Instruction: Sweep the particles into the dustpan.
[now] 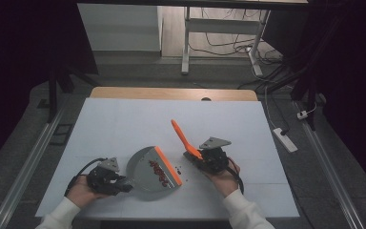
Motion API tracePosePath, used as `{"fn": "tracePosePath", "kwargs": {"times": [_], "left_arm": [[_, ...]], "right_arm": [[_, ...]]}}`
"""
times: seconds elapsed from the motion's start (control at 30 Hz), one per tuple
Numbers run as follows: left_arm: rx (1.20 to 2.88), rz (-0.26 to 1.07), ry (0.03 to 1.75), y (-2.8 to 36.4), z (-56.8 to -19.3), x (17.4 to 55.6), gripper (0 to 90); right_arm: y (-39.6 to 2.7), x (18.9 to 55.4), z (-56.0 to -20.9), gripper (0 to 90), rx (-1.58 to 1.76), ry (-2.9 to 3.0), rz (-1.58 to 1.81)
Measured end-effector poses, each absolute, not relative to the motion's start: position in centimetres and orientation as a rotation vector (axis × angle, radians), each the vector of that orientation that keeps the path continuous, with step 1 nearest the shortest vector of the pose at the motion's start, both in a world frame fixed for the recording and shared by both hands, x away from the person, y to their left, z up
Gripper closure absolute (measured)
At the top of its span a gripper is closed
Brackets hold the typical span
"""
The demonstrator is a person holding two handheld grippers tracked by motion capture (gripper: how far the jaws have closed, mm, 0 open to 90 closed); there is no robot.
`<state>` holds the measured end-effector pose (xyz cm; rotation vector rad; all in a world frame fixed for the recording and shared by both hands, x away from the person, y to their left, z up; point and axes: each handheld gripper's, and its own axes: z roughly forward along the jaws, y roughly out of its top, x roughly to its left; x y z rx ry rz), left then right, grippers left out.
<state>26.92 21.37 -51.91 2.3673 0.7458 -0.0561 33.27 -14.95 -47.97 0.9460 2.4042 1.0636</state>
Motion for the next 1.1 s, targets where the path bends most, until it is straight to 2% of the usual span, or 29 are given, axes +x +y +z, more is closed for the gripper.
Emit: {"fn": "tracePosePath", "kwargs": {"times": [0.47, 0.7, 0.87, 1.1], "left_arm": [[2.379, -0.064, 0.735, 20.9, -51.7, 26.8, 61.2], [2.379, -0.066, 0.738, 20.9, -51.8, 26.9, 61.2], [2.384, -0.064, 0.734, 20.9, -51.9, 26.9, 61.2], [2.384, -0.064, 0.734, 20.9, -51.9, 26.9, 61.2]], "right_arm": [[-11.8, 31.5, -48.9, 70.3, 0.87, 2.472, 1.057], [-10.4, 30.3, -48.6, 70.4, 0.814, 2.508, 1.199], [-10.7, 29.9, -47.4, 70.4, 0.778, 2.446, 1.242], [-13.3, 31.5, -47.0, 70.4, 0.886, 2.393, 1.204]]}}
